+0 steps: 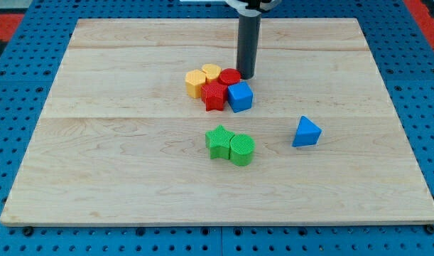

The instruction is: Slide the blue triangle closer to the red star

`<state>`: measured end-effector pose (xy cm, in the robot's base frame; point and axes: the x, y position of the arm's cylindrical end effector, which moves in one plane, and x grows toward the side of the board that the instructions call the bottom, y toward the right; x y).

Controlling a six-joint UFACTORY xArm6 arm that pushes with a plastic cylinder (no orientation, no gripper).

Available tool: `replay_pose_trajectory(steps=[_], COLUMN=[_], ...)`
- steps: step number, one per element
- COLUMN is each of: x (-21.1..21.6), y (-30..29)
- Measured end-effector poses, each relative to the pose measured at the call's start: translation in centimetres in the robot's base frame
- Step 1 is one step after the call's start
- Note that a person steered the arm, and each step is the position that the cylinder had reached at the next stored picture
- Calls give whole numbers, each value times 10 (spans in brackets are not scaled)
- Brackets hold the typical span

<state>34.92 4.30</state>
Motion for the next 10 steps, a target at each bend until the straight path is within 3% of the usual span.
replay_pose_trajectory(steps=[2, 3, 4, 5, 7, 9, 10], x=[0, 26, 82, 127, 139, 174, 162], y=[16, 86, 121, 124, 66, 74, 46])
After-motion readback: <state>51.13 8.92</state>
